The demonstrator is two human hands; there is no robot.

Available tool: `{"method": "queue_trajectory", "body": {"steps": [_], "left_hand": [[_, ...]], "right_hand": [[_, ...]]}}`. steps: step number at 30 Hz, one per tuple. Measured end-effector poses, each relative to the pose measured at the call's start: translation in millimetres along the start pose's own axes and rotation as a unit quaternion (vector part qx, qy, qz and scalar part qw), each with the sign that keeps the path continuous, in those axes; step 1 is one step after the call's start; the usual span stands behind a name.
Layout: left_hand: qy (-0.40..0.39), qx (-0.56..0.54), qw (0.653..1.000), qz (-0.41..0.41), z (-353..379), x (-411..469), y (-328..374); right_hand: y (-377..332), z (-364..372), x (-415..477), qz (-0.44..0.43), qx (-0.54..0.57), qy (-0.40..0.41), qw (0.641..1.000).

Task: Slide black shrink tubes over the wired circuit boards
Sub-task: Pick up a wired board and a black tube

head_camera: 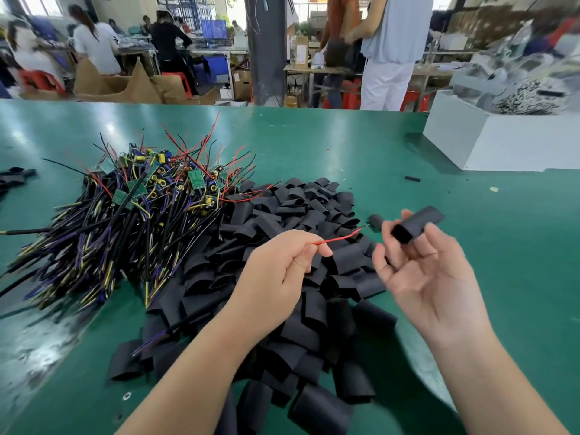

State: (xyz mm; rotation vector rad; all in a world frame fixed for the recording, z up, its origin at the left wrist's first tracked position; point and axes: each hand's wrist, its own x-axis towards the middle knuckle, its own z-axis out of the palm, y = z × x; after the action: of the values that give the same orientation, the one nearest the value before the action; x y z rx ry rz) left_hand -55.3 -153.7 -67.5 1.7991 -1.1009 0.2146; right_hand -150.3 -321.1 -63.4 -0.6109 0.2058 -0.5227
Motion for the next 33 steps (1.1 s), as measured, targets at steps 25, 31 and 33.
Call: {"method": "queue_trajectory", "body": {"steps": [25,31,33], "left_hand": [[-0.085,0.120,0.988,-0.039,-2,-8,-4],[-0.123,0.205,0.965,-0.108,-30,-4,-22],[-0.110,0.144,0.976,-0.124,-32,-4,-25]], "right_hand": [[41,23,-15,-0.023,-0.193,0.018,0.981],[26,19,-9,-0.014,-0.114,0.101,0.988],[24,19,-7,-0.014,-0.080,0.114,0.990]]}}
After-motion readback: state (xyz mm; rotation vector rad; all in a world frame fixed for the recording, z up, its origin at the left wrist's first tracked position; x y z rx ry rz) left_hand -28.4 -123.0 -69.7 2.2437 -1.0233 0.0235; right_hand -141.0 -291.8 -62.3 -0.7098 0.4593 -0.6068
